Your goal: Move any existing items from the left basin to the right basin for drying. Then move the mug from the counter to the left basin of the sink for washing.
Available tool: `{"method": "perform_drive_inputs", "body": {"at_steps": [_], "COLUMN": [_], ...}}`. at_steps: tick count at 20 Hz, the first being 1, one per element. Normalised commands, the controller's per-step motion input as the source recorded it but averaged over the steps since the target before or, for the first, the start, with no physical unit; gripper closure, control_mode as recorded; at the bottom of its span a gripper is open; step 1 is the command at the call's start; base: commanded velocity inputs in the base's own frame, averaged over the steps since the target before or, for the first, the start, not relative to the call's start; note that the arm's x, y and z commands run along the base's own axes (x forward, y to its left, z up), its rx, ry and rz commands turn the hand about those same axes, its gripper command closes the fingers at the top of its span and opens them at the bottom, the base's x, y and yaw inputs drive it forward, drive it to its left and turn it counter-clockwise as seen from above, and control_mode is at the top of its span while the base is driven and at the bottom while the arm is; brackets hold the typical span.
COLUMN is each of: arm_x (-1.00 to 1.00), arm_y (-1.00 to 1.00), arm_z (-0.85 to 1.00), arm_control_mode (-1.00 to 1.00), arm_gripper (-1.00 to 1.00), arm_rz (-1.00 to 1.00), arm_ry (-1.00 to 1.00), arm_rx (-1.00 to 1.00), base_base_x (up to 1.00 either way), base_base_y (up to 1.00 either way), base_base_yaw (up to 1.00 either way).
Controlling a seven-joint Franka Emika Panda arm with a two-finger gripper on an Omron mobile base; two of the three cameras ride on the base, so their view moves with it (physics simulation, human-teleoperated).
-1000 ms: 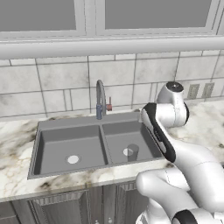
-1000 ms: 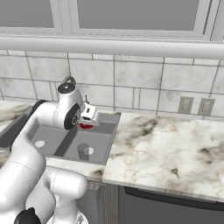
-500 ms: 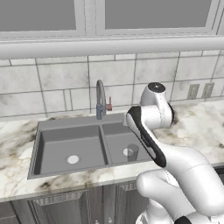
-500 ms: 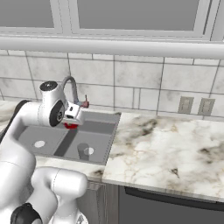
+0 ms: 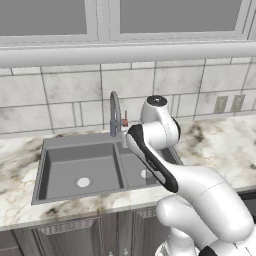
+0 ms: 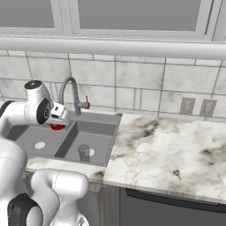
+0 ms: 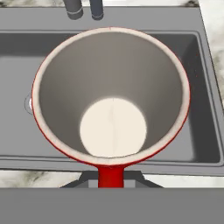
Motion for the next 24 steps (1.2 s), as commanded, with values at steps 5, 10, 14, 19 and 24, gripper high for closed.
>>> {"method": "perform_drive_inputs", "body": {"at_steps": [5, 10, 14, 19, 24], "arm_x": [-0.08, 0.00, 0.01, 0.04, 0.17], "arm_y": [0.43, 0.56, 0.49, 0.39, 0.35], "arm_z": [-0.05, -0.07, -0.12, -0.25, -0.29], "arm_control_mode": [-1.00, -1.00, -1.00, -1.00, -1.00], "arm_gripper": [1.00, 1.00, 1.00, 1.00, 1.00], "arm_rz": [0.07, 0.04, 0.00, 0.00, 0.00], "arm_ry": [0.06, 0.07, 0.03, 0.01, 0.02], "arm_rx": [0.00, 0.00, 0.00, 0.00, 0.00], "base_base_x": [0.00, 0.00, 0.00, 0.00, 0.00], "base_base_y": [0.00, 0.00, 0.00, 0.00, 0.00], "base_base_yaw": [0.00, 0.00, 0.00, 0.00, 0.00]}}
